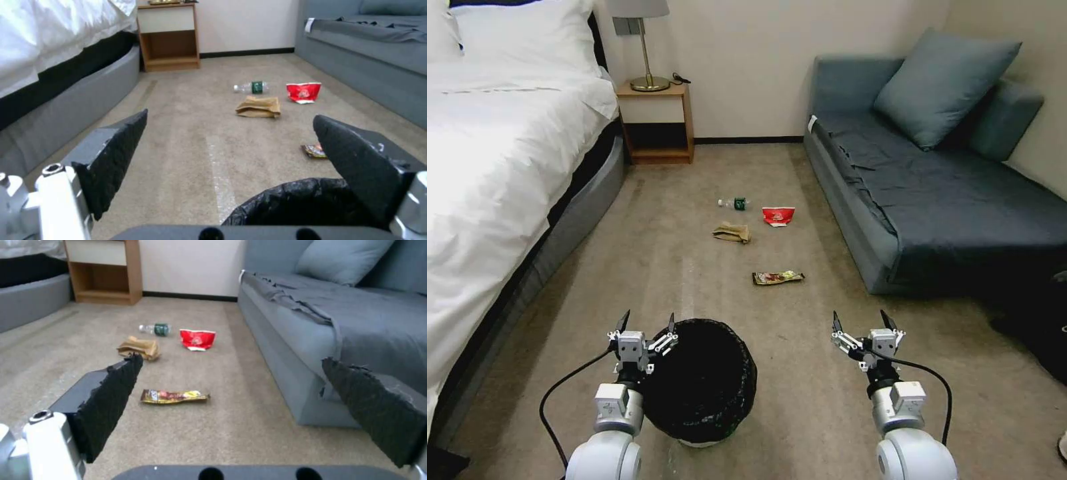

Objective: Pick up the trash bin, then pick up the garbage on the floor and place it into the trash bin.

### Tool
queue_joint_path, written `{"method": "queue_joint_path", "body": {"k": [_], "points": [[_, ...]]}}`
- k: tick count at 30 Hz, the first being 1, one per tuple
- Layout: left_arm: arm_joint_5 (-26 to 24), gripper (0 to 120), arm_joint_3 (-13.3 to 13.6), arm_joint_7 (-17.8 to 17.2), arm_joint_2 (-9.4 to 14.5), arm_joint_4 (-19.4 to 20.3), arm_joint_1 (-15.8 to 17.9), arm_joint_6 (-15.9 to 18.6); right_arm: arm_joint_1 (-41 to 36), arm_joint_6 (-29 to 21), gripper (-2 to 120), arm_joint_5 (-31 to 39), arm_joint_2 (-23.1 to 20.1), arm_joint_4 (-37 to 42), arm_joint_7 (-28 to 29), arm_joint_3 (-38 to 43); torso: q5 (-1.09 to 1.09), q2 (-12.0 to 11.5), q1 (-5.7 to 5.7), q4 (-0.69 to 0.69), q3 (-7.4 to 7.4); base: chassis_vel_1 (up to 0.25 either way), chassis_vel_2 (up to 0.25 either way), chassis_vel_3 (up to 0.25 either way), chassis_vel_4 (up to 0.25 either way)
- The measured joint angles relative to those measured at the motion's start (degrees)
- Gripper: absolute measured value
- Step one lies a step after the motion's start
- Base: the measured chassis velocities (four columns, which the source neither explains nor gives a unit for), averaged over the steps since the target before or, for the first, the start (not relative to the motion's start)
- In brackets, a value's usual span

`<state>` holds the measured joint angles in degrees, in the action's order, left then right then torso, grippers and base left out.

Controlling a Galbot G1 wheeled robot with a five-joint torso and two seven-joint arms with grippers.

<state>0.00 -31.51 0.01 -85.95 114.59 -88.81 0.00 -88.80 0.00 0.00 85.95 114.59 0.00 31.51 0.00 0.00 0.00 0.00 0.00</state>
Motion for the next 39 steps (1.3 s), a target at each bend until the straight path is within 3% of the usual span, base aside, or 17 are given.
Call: {"method": "queue_joint_path", "body": {"k": [39], "points": [[0.0,100,0.0,0.0,0.0,0.0,0.0,0.0,0.0,0.0,100,0.0,0.0,0.0,0.0,0.0,0.00,0.0,0.00,0.00,0.00,0.000,0.000,0.000,0.000]]}}
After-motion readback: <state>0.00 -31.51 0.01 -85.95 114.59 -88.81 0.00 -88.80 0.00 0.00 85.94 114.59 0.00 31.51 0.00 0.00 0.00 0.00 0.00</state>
